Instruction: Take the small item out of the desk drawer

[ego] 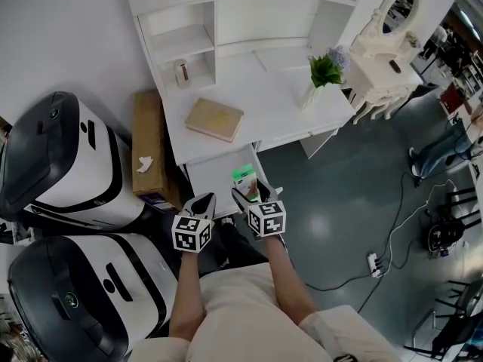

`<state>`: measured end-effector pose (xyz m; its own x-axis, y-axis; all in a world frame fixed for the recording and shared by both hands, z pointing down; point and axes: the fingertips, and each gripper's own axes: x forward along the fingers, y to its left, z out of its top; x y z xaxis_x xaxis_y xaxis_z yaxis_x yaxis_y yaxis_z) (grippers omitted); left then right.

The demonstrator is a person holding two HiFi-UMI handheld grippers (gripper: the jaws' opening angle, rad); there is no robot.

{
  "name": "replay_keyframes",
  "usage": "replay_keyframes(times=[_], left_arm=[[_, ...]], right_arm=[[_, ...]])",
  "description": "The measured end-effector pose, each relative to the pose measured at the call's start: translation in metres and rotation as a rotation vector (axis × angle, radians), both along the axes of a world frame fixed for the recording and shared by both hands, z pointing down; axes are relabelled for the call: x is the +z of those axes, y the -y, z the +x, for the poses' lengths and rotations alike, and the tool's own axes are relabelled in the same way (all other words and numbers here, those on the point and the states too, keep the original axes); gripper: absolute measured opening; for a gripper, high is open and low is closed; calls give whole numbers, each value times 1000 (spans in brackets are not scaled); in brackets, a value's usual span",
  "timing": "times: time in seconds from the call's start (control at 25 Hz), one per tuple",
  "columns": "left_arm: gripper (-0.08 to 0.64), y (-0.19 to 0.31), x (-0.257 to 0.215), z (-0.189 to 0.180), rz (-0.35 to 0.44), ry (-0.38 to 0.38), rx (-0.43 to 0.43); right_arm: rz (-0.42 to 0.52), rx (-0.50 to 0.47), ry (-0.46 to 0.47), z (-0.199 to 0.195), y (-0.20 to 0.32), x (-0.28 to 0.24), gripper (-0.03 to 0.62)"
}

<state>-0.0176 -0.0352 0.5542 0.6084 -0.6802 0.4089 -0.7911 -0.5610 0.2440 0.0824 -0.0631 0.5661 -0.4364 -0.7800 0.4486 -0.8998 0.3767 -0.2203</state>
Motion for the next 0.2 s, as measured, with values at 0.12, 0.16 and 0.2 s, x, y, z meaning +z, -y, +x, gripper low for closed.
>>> replay_keyframes(times=[0.12, 0.16, 0.2], left_arm=[[15, 0, 0, 1, 1, 0, 1], [15, 0, 0, 1, 2, 0, 2], [15, 0, -1, 1, 3, 0, 3]], right_arm=[[2, -2, 1, 0, 0, -1, 364], [3, -2, 2, 0, 1, -1, 364], [5, -3, 3, 0, 1, -1, 364]])
